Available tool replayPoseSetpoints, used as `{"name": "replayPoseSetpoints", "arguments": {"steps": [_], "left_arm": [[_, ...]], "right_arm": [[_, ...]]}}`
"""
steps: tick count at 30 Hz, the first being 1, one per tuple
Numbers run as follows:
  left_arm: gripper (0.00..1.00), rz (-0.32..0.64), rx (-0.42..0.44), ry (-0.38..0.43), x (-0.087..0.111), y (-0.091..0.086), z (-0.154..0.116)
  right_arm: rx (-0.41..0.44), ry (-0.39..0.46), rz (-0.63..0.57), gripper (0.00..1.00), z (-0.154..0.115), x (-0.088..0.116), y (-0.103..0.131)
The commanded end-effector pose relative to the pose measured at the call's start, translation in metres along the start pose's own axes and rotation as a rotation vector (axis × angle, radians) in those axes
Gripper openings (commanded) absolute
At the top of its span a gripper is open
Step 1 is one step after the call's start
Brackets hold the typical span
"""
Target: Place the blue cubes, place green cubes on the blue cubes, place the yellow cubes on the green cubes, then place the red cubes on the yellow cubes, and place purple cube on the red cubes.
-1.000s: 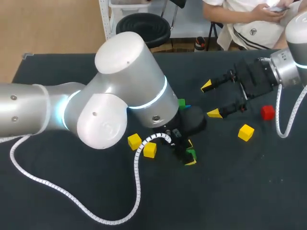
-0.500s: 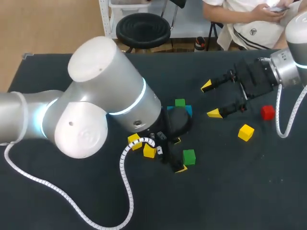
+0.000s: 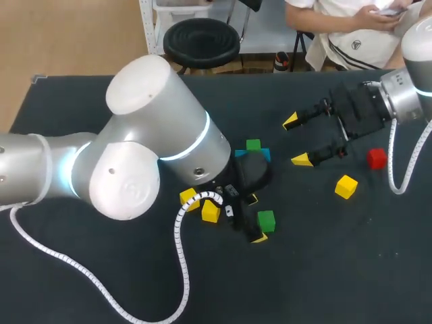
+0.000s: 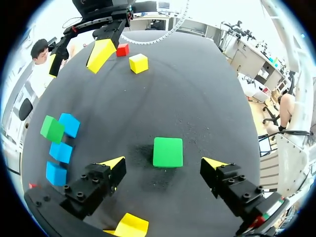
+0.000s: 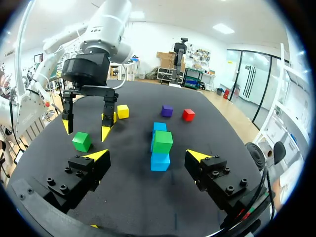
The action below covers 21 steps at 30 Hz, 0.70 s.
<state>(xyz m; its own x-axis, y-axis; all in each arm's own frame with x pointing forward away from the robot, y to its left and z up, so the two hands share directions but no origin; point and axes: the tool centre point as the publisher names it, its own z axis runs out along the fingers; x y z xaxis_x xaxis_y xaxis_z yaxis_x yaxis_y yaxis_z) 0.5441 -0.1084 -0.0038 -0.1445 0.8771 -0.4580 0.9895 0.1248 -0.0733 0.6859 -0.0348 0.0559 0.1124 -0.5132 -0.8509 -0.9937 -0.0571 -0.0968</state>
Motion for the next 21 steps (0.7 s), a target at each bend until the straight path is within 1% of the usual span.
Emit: {"name": "replayPoseSetpoints", "arguments": {"steps": [1,9,13,15,17,19,21], "left_arm": [[1.00,0.003,0.006,0.008,-0.003,0.004,0.002],[1.00,0.012,0.009,0.002,-0.008,0.007,0.002],[0.93,0.021,0.011,-0.005,-0.012,0.006,0.002],[0.87,0.026,0.013,-0.008,-0.014,0.006,0.003],[0.85,0.028,0.014,-0.009,-0.015,0.005,0.004],[0.78,0.028,0.016,-0.008,-0.015,0.005,0.005],[0.75,0.025,0.018,-0.006,-0.014,0.005,0.006]], "right_arm": [[0.001,-0.001,-0.001,1.00,0.000,0.000,0.000],[0.001,-0.001,-0.001,1.00,0.000,0.000,0.000],[0.001,-0.001,-0.001,1.00,0.000,0.000,0.000],[0.001,-0.001,-0.001,1.00,0.000,0.000,0.000],[0.001,-0.001,-0.001,1.00,0.000,0.000,0.000],[0.001,-0.001,-0.001,1.00,0.000,0.000,0.000],[0.001,-0.001,-0.001,1.00,0.000,0.000,0.000]]}}
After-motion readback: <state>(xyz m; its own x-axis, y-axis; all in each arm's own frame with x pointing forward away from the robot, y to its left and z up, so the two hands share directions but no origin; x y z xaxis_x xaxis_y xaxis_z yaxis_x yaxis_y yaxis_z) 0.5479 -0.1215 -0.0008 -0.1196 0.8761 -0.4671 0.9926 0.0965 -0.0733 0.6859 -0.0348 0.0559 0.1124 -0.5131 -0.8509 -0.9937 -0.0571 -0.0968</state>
